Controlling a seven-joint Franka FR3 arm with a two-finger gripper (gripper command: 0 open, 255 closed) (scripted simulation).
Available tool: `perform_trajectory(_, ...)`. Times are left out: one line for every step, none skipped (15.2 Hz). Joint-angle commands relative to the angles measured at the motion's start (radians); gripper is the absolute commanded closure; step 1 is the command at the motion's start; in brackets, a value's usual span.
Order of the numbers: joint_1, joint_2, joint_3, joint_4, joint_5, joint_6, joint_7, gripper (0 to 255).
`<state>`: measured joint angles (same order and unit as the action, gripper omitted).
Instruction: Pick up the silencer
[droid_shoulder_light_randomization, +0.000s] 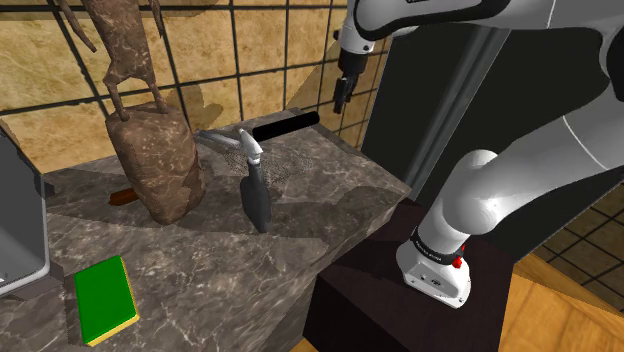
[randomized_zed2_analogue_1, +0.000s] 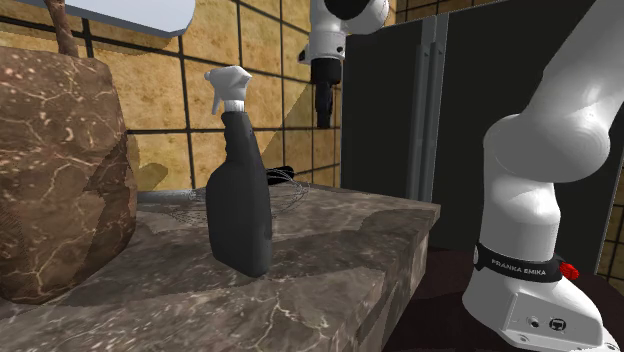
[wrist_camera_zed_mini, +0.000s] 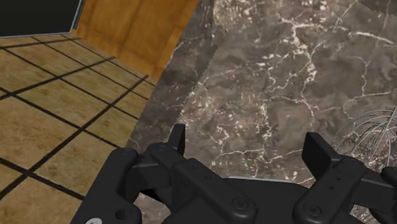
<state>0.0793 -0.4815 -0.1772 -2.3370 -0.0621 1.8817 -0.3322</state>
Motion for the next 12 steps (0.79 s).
perform_trajectory(0.023,0.083,-0.034,0.039,0.0,0.041,-0.119,0)
perform_trajectory(0.035,0.125,-0.047,0.061,0.004,0.058,-0.172,0)
perform_trajectory(0.046,0.166,-0.059,0.085,0.009,0.074,-0.226,0)
perform_trajectory(0.056,0.207,-0.069,0.109,0.017,0.088,-0.28,0)
perform_trajectory(0.067,0.249,-0.079,0.135,0.025,0.101,-0.333,0)
perform_trajectory(0.076,0.29,-0.086,0.161,0.035,0.113,-0.386,0)
perform_trajectory(0.084,0.332,-0.091,0.189,0.045,0.123,-0.439,0)
perform_trajectory(0.091,0.373,-0.095,0.217,0.056,0.132,-0.491,0)
perform_trajectory(0.096,0.413,-0.097,0.246,0.068,0.14,-0.542,0)
perform_trajectory(0.102,0.453,-0.097,0.276,0.079,0.146,-0.592,0)
perform_trajectory(0.105,0.493,-0.095,0.306,0.091,0.152,-0.642,0)
perform_trajectory(0.108,0.532,-0.092,0.337,0.102,0.156,-0.69,0)
